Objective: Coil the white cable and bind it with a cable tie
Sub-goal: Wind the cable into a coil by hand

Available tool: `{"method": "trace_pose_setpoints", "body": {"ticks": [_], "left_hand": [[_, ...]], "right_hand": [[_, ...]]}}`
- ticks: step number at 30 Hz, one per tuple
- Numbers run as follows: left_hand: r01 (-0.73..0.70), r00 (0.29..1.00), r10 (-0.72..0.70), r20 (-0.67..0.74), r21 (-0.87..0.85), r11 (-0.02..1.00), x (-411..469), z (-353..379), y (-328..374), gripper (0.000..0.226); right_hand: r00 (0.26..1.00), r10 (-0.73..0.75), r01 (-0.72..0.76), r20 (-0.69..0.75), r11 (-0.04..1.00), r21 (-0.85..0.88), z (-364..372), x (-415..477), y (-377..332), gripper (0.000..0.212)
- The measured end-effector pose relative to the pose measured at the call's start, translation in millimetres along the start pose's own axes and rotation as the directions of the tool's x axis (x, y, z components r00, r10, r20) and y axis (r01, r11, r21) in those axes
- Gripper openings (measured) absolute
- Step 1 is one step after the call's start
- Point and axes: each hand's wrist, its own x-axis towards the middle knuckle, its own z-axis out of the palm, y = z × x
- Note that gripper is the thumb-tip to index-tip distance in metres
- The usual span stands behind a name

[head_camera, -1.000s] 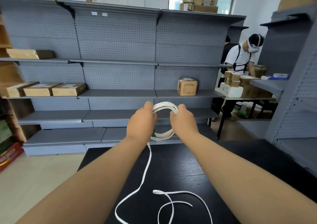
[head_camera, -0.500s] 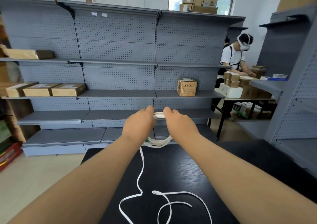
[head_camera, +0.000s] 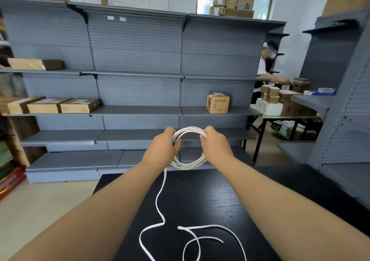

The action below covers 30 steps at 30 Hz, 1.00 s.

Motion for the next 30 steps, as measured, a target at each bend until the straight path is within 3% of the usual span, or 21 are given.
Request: {"method": "trace_pose_setpoints", "body": {"ticks": [9, 12, 15, 21, 24, 27, 30], "left_hand": [[-0.032, 0.999, 0.032, 0.003, 0.273, 0.961, 10, -1, 9, 0.007], [-0.083, 0.996, 0.072, 0.044, 0.341, 0.936, 12, -4, 9, 0.007], [-0.076, 0.997, 0.071, 0.027, 0.282, 0.956, 11, -5, 5, 0.008], [0.089, 0.992, -0.099, -0.073, -0.129, 0.988, 6, 4, -1, 0.01], [0.1, 0.984, -0.125, -0.125, -0.185, 0.978, 5, 6, -3, 0.012], [0.068, 0.978, -0.093, -0.184, -0.139, 0.988, 3, 9, -2, 0.012], [0.028, 0.98, -0.023, -0.2, 0.02, 0.999, 5, 11, -3, 0.014]], "right_hand": [[0.966, -0.231, 0.254, 0.116, 0.933, -0.255, -4, -3, -6, 0.024], [0.955, -0.267, 0.293, 0.132, 0.92, -0.261, -2, -4, -6, 0.022], [0.967, -0.224, 0.241, 0.121, 0.958, -0.156, -2, -1, -4, 0.017], [0.997, -0.046, 0.039, 0.061, 0.994, 0.102, 3, 5, -3, 0.013], [0.998, 0.04, -0.048, 0.042, 0.976, 0.212, 7, 8, -2, 0.01], [0.998, 0.011, -0.02, 0.056, 0.989, 0.146, 9, 7, -3, 0.011], [0.988, -0.151, 0.155, 0.039, 0.981, -0.119, 9, 4, -7, 0.026]]}}
